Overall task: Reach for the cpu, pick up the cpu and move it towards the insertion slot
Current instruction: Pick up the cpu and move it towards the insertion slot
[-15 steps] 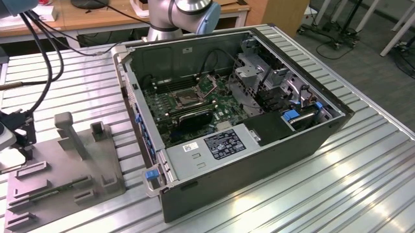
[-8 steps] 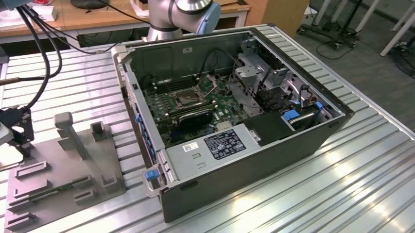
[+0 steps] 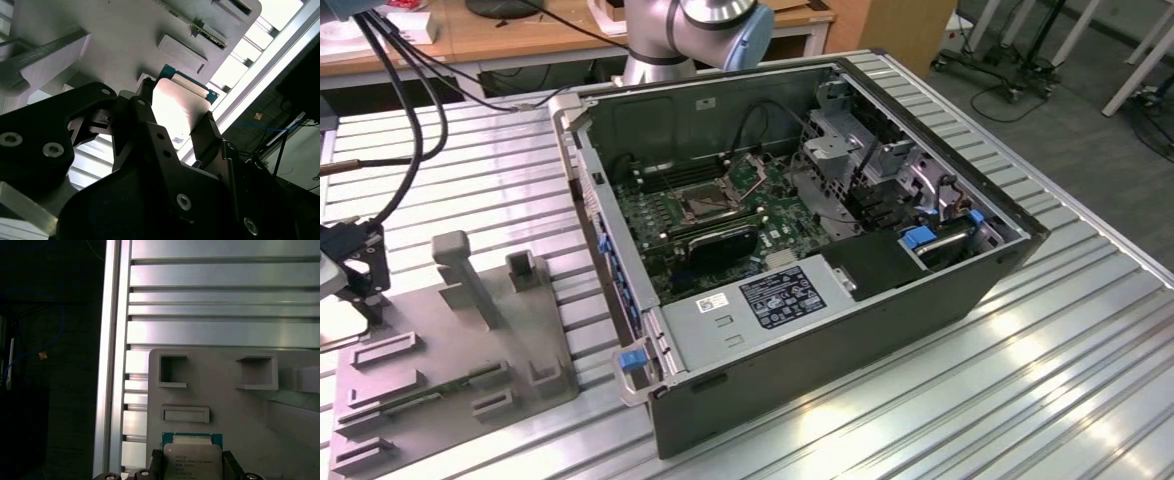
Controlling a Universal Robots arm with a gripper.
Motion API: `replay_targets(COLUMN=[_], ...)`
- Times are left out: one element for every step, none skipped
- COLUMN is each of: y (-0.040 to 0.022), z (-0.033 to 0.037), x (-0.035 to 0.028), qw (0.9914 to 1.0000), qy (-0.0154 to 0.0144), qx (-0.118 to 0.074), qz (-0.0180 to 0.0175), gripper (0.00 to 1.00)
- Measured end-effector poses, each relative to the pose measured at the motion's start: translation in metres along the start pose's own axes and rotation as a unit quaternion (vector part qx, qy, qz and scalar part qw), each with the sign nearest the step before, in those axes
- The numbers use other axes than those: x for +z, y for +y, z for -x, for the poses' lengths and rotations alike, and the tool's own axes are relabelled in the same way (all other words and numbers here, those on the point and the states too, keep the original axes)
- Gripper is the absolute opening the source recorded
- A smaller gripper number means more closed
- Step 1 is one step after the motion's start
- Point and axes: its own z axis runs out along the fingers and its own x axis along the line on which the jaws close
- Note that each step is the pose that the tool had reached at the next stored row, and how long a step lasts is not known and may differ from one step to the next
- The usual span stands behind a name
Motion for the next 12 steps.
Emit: replay_targets(y=[0.0000, 0.0001, 0.0000, -0.0001, -0.0001, -0.0001, -0.0002, -0.0002, -0.0002, -0.0002, -0.0002, -0.0002], z=[0.0000, 0.0003, 0.0011, 0.0023, 0.0036, 0.0053, 0.0067, 0.0078, 0.0085, 0.0090, 0.0092, 0.0096], x=[0.0000, -0.0001, -0.0002, -0.0001, 0.0000, -0.0001, 0.0000, 0.0000, 0.0000, 0.0000, -0.0001, -0.0002], qw=[1.00000, 1.00000, 1.00000, 1.00000, 1.00000, 1.00000, 1.00000, 1.00000, 1.00000, 1.00000, 1.00000, 1.00000], qy=[0.0000, 0.0001, 0.0001, 0.0001, 0.0000, 0.0001, 0.0000, 0.0000, 0.0000, 0.0000, 0.0000, 0.0000], qx=[0.000, 0.000, 0.000, 0.000, 0.000, 0.000, 0.000, 0.000, 0.000, 0.000, 0.000, 0.000], qz=[0.0000, 0.0000, -0.0001, 0.0000, 0.0000, -0.0001, 0.0000, 0.0000, 0.0000, 0.0000, 0.0000, 0.0000], gripper=[0.54, 0.54, 0.54, 0.54, 0.54, 0.54, 0.54, 0.54, 0.54, 0.54, 0.54, 0.54])
